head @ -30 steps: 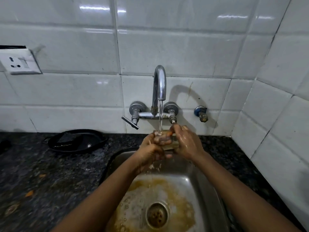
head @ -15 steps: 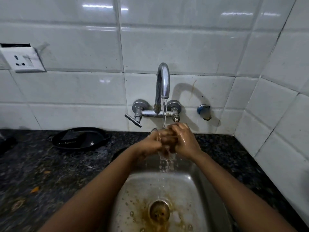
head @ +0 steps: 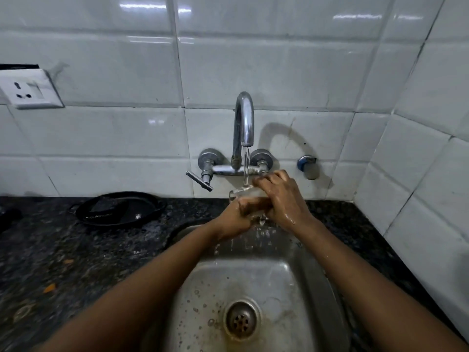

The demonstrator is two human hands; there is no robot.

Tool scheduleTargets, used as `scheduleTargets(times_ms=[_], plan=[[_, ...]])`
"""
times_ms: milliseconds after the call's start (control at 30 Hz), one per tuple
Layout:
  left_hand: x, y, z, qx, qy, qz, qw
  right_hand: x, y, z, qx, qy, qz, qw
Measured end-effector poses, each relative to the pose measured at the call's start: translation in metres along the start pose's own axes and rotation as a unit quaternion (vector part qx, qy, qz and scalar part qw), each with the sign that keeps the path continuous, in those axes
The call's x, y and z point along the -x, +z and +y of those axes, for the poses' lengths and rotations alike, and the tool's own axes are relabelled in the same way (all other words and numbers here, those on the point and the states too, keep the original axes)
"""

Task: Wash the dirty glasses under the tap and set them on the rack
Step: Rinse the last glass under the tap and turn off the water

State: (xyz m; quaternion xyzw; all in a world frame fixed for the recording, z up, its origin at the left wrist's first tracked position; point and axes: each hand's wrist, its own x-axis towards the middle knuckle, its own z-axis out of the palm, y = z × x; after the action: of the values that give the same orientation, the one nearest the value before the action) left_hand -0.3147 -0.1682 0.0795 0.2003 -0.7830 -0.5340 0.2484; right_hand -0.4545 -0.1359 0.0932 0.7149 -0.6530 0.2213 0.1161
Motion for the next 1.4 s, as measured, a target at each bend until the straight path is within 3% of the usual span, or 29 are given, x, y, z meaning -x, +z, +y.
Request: scheduleTargets(times_ms=[33,67,100,133,167,200,233,300,333,367,400,500,600,700,833,900,933,967,1000,1067,1100,1133,1167,1200,1233,1300,1333,1367,1400], plan=[[0.0,-0.007,-0.004,-0.185,0.048,-0.043,0.981,0.0,-0.001,0.0,0.002,-0.013,-0.019,1.0],[-0.003,-0.016,-0.012,-0.382,0.096,-0.056,0.917,0.0,-0.001,0.001,0.005,-0.023,-0.036,0.999],[-0.009,-0.025,-0.025,-0.55,0.17,-0.041,0.816,0.0,0.0,0.001,0.01,-0.027,-0.046,0.999],[-0.012,-0.032,-0.032,-0.662,0.221,-0.023,0.716,0.0,0.002,0.002,0.012,-0.023,-0.047,0.999],[-0.015,-0.038,-0.037,-0.713,0.235,-0.028,0.66,0.001,0.003,0.002,0.004,-0.012,-0.04,0.999],[-0.017,-0.039,-0.034,-0.725,0.206,-0.052,0.655,0.001,0.004,0.003,-0.011,0.002,-0.029,1.0],[-0.02,-0.038,-0.032,-0.707,0.167,-0.075,0.683,-0.001,0.005,0.003,-0.023,0.014,-0.019,0.999],[-0.021,-0.028,-0.025,-0.571,0.045,-0.085,0.815,-0.003,0.007,0.004,-0.04,0.037,-0.014,0.998],[-0.02,-0.023,-0.02,-0.419,-0.026,-0.09,0.903,-0.003,0.009,0.005,-0.054,0.051,-0.017,0.997],[-0.02,-0.018,-0.013,-0.232,-0.083,-0.085,0.965,-0.002,0.011,0.005,-0.07,0.068,-0.019,0.995],[-0.019,-0.016,-0.005,-0.066,-0.117,-0.055,0.989,0.001,0.014,0.005,-0.086,0.086,-0.015,0.992],[-0.018,-0.026,-0.002,0.205,-0.152,0.031,0.966,0.008,0.016,0.008,-0.091,0.125,0.009,0.988],[-0.018,-0.026,0.0,0.335,-0.173,0.091,0.922,0.013,0.013,0.004,0.045,0.125,0.026,0.991],[-0.024,-0.006,0.003,0.231,-0.202,0.226,0.925,0.018,0.014,-0.015,0.113,0.087,0.011,0.99],[-0.029,0.012,-0.004,0.089,-0.143,0.406,0.898,0.03,0.023,-0.037,0.186,0.064,0.009,0.98],[-0.029,0.009,-0.008,0.075,-0.12,0.407,0.902,0.03,0.018,-0.034,0.115,0.071,-0.041,0.99],[-0.029,0.006,-0.009,0.086,-0.113,0.4,0.906,0.028,0.013,-0.029,0.015,0.097,-0.093,0.991],[-0.027,0.004,-0.01,0.098,-0.112,0.391,0.908,0.026,0.006,-0.021,-0.12,0.136,-0.148,0.972],[-0.026,0.001,-0.011,0.116,-0.108,0.376,0.913,0.025,0.0,-0.014,-0.278,0.178,-0.198,0.923],[-0.022,-0.003,-0.012,0.174,-0.095,0.339,0.92,0.031,-0.007,-0.003,-0.55,0.236,-0.273,0.753],[-0.02,-0.004,-0.012,0.204,-0.093,0.326,0.918,0.037,-0.007,0.0,-0.625,0.25,-0.294,0.678],[-0.02,-0.005,-0.012,0.223,-0.097,0.318,0.916,0.041,-0.006,0.001,-0.662,0.261,-0.304,0.633],[-0.02,-0.006,-0.013,0.223,-0.104,0.314,0.917,0.045,-0.005,-0.001,-0.673,0.269,-0.306,0.617],[-0.021,-0.007,-0.015,0.203,-0.11,0.312,0.922,0.047,-0.002,-0.005,-0.658,0.275,-0.295,0.636],[-0.022,-0.008,-0.016,0.172,-0.118,0.307,0.929,0.048,0.0,-0.012,-0.609,0.281,-0.273,0.689],[-0.024,-0.006,-0.016,0.105,-0.153,0.29,0.939,0.046,0.006,-0.024,-0.333,0.249,-0.225,0.881],[-0.026,-0.004,-0.015,0.075,-0.174,0.287,0.939,0.046,0.013,-0.031,-0.134,0.208,-0.198,0.948],[-0.028,-0.001,-0.014,0.049,-0.187,0.296,0.935,0.049,0.018,-0.037,-0.007,0.174,-0.172,0.969],[-0.03,0.0,-0.014,0.026,-0.186,0.316,0.93,0.051,0.023,-0.04,0.02,0.159,-0.148,0.976]])
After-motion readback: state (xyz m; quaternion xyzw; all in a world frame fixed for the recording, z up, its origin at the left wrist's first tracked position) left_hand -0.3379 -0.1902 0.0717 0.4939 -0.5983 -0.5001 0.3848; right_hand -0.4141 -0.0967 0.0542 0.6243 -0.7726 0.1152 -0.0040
